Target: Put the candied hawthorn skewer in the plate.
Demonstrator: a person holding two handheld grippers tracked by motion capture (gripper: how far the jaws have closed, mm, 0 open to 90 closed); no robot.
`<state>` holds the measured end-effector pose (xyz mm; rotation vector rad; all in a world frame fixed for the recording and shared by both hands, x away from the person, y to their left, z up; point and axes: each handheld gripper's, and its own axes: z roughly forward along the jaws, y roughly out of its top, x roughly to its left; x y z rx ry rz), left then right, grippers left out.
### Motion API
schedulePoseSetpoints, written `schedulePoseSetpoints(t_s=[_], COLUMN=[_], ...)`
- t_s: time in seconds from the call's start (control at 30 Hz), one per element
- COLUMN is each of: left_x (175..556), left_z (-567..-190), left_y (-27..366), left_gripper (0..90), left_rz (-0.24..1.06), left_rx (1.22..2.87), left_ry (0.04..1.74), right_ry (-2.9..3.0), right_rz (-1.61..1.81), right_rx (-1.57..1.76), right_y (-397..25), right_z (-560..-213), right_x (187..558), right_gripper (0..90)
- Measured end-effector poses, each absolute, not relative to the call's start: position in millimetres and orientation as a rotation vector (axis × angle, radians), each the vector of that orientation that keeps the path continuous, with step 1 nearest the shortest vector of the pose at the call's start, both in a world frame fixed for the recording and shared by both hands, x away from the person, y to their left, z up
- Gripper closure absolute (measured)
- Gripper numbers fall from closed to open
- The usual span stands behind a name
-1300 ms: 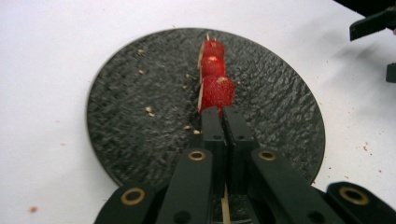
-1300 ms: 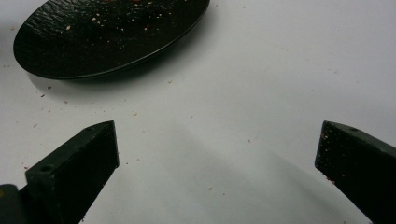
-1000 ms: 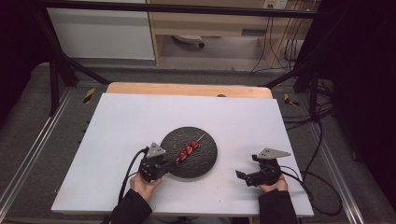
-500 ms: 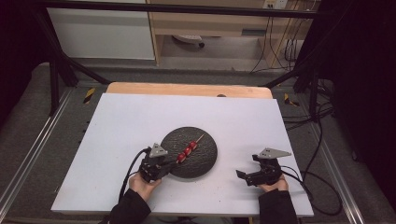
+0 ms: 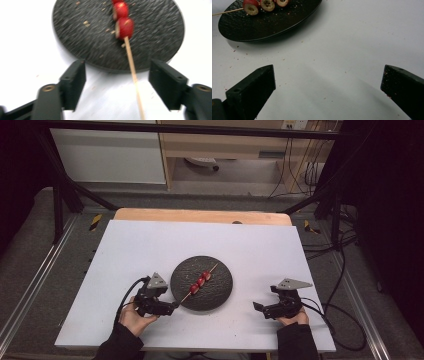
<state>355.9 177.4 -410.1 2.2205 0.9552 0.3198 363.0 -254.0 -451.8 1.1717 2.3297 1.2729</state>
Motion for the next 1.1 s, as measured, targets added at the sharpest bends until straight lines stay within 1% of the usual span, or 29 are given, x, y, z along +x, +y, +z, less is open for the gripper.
schedulePoseSetpoints(t_s=[0.07,0.1,0.13,0.23,0.5,0.63,0.83,1.1], left_x=[356.1,356.2,356.4,355.8,350.5,344.8,340.1,337.7], left_z=[-410.8,-411.6,-412.3,-415.6,-427.6,-435.4,-448.7,-450.6], left_y=[187.2,192.0,197.1,212.3,246.4,259.2,275.1,280.8], left_gripper=[25.0,21.5,21.5,16.5,6.8,4.5,4.3,4.5], left_rz=[0.319,0.315,0.311,0.298,0.282,0.299,0.278,0.285], left_rx=[2.222,2.222,2.221,2.199,2.145,2.126,2.105,2.088], left_ry=[0.972,0.984,0.991,1.018,1.064,1.064,1.061,1.038], right_ry=[2.331,2.333,2.333,2.333,2.337,2.337,2.345,2.361], right_rz=[1.271,1.271,1.271,1.267,1.265,1.265,1.253,1.241], right_rx=[1.175,1.176,1.176,1.174,1.176,1.178,1.176,1.179], right_y=[-253.8,-253.7,-253.7,-253.7,-253.4,-252.9,-252.7,-251.0], right_z=[-451.9,-451.9,-451.9,-452.2,-452.4,-453.0,-453.8,-456.0], right_x=[363.0,362.9,362.9,363.1,362.9,362.9,362.9,363.9], right_gripper=[0.3,0.3,0.3,0.3,0.3,0.3,0.3,0.3])
